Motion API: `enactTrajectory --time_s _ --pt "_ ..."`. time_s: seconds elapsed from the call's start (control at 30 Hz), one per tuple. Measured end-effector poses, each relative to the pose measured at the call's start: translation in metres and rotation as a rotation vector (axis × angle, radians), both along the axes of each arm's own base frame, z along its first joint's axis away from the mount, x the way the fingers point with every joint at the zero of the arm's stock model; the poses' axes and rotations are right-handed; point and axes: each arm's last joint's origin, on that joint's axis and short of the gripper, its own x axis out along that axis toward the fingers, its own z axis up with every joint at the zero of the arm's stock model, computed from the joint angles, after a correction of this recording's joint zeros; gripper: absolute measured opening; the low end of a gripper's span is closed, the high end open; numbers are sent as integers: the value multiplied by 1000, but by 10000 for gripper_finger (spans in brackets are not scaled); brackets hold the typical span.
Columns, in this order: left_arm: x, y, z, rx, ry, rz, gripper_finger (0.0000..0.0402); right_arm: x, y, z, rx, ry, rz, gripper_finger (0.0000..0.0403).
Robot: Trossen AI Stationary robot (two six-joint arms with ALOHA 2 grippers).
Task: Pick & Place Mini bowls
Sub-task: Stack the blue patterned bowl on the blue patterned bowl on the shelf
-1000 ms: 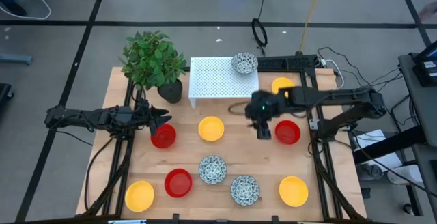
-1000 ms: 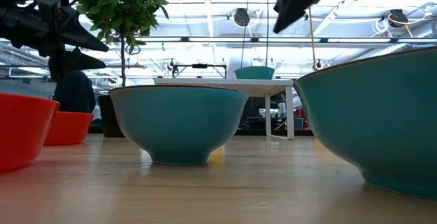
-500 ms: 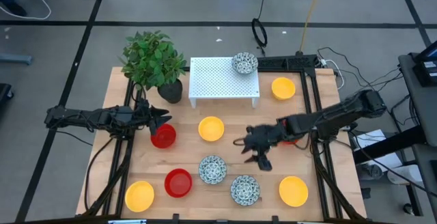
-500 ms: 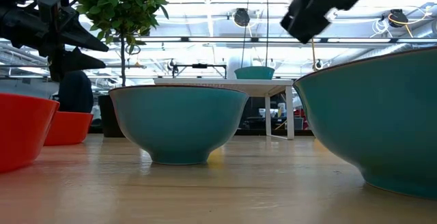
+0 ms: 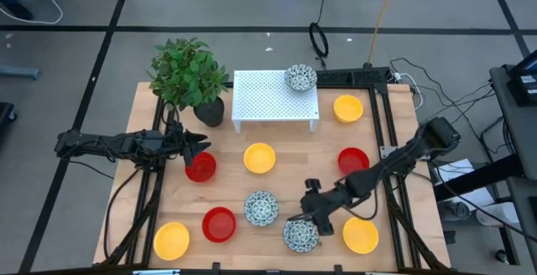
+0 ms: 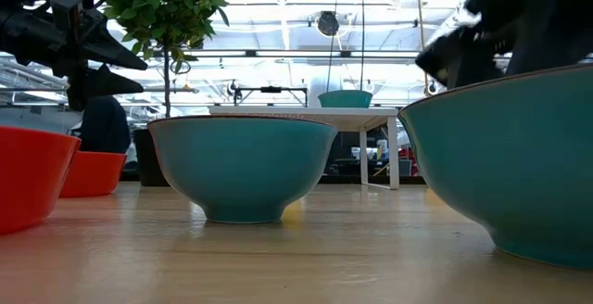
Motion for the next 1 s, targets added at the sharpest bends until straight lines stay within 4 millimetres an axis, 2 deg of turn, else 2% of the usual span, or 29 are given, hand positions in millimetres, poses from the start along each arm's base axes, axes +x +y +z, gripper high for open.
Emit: enactTrajectory --time_s 0.23,0.37,0.5,0.63,0.67,0.83,1.0 --pt "0 0 0 0 1 -1 216 8 5 -19 77 52 -48 199" --pt "0 0 0 0 1 0 216 12 8 -26 114 62 -57 179" --pt "0 0 0 0 0 0 216 13 9 -31 111 75 -58 120" --pt "0 0 0 0 0 0 216 13 10 -32 149 100 -52 26" --pt "0 0 0 0 0 0 216 13 10 -31 162 104 -46 15" --pt "0 0 0 0 0 0 216 13 3 -20 202 111 -55 6" --pt "0 0 0 0 0 0 216 21 -27 14 268 -5 -128 4"
